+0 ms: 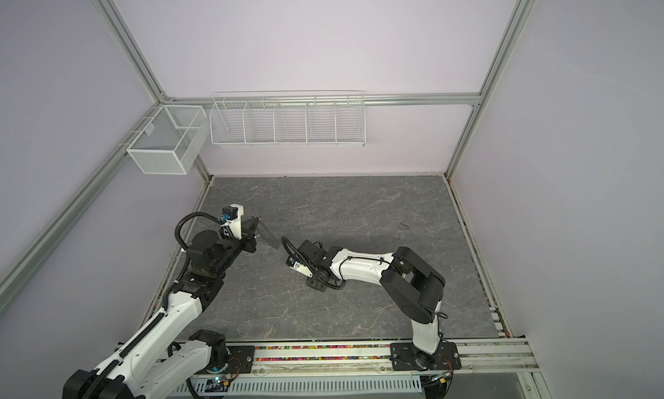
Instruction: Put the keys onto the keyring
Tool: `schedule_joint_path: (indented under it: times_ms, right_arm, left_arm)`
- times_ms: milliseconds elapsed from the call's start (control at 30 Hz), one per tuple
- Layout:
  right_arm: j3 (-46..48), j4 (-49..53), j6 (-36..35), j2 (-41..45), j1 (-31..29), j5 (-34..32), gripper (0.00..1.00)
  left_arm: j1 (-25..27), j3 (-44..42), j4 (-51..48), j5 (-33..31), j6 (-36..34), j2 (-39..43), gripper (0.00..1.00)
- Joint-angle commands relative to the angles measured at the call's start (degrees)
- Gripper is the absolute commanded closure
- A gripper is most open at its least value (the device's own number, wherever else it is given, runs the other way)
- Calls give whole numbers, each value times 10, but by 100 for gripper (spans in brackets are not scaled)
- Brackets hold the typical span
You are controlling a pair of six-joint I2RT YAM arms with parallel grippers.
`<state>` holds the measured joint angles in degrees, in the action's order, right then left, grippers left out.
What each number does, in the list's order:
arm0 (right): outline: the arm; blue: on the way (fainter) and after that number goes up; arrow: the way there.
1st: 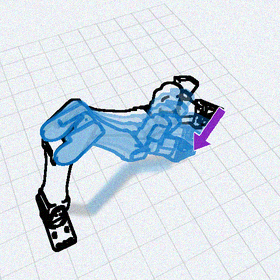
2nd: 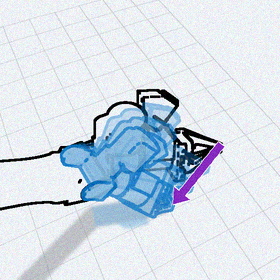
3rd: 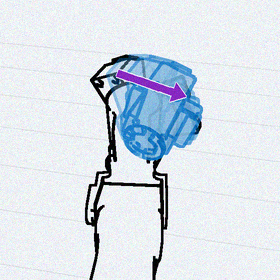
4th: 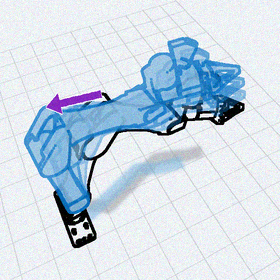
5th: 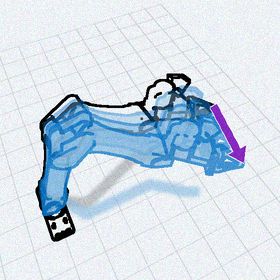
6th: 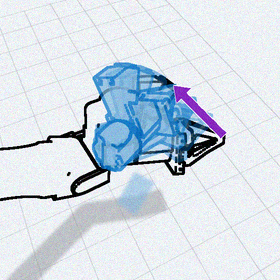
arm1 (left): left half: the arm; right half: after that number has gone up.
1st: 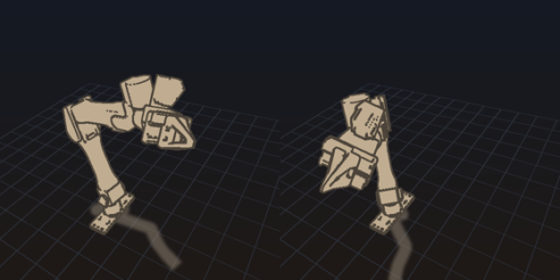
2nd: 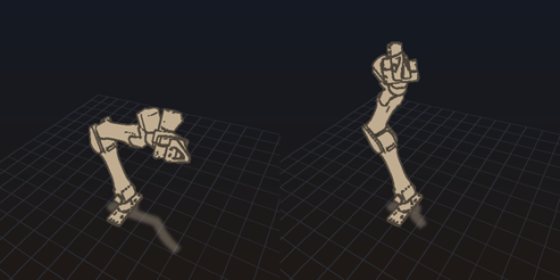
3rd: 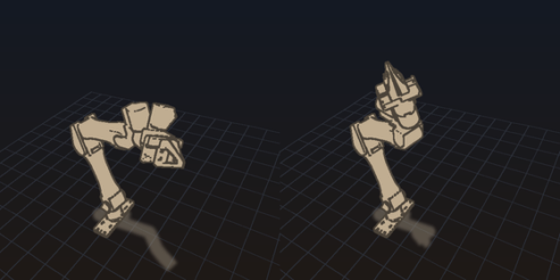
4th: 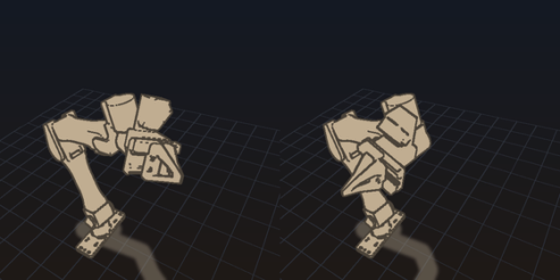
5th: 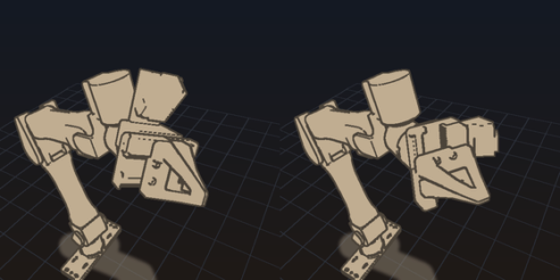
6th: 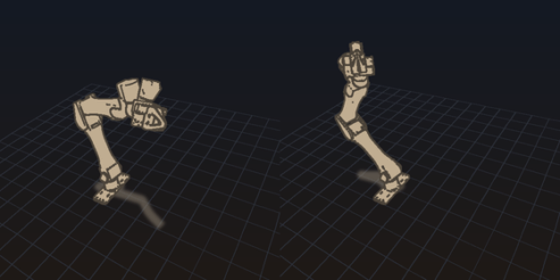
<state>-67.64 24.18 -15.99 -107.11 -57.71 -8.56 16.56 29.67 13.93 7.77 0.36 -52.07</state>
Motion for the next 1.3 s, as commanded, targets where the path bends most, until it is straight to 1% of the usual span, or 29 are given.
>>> schedule_joint_path:
  times_ms: [0,167,233,400,633,767,900,1000,1033,1167,1267]
  right_arm:
    - [-12,-3,8,-12,-5,-6,70]
    - [-16,-1,8,-20,-8,-10,73]
    - [-19,3,8,-24,-9,-12,77]
    - [-20,9,10,-26,-10,-28,81]
    - [-13,12,5,1,-8,-29,92]
    - [-5,9,4,27,2,16,93]
    - [7,-1,5,65,22,82,93]
    - [11,-1,-1,78,38,118,93]
    - [11,1,-3,80,45,143,93]
    - [24,-20,19,96,72,206,93]
    - [37,-42,37,114,93,250,93]
  left_arm:
    - [2,0,19,-1,-3,6,100]
    - [2,0,20,-1,-3,6,100]
    - [2,-1,20,-1,-3,7,100]
    - [2,-1,18,-1,-3,7,100]
    - [2,-1,22,-1,-3,6,100]
    - [2,1,23,0,-4,4,100]
    - [2,1,23,1,-4,4,100]
    - [2,0,25,2,-3,2,100]
    - [2,0,26,3,-3,1,100]
    - [2,-2,26,6,-2,5,100]
    - [2,-8,32,19,-5,10,100]
